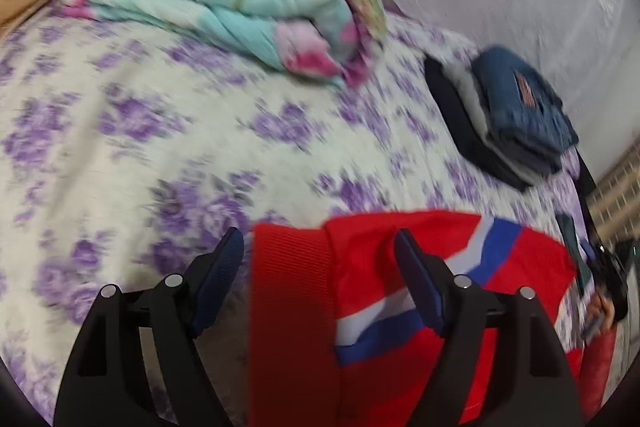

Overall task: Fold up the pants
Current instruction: 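Pull the striped garment edge with the right gripper away from the left gripper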

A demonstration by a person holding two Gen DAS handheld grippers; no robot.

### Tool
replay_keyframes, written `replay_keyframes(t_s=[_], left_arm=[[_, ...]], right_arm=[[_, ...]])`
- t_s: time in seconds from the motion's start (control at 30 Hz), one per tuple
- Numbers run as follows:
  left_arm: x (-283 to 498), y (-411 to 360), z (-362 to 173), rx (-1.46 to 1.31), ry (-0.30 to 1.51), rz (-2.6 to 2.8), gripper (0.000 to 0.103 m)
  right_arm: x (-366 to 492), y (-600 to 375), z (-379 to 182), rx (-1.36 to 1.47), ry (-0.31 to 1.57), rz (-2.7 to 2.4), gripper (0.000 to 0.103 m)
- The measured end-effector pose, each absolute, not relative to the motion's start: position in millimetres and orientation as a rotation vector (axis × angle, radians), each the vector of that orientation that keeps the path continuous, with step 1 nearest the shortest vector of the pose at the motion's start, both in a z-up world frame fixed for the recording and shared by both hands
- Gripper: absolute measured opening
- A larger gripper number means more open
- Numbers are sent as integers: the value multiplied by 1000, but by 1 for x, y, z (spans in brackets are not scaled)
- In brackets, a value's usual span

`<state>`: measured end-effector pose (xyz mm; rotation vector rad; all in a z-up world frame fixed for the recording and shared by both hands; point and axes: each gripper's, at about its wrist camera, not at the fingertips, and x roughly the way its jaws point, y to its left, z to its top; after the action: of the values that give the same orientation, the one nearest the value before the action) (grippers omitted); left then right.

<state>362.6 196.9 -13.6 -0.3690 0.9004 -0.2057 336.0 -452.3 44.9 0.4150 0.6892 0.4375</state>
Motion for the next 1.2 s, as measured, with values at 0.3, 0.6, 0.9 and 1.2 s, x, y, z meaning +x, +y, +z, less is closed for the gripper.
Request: replay_keyframes(t_s=[0.3, 0.6, 0.9, 1.2], left_arm=[[369, 205, -12, -383, 839, -295, 43], [372, 206, -11, -400, 827, -348, 36], [335, 201, 20, -381, 699, -369, 23], [193, 208, 45, -381, 500, -357, 72]], right_arm=[[413, -294, 41, -17, 887, 761, 59], [414, -234, 7, -299, 954, 785, 3], [275, -224, 78, -357, 756, 674, 3], [104, -215, 79, -344, 657, 713, 3]])
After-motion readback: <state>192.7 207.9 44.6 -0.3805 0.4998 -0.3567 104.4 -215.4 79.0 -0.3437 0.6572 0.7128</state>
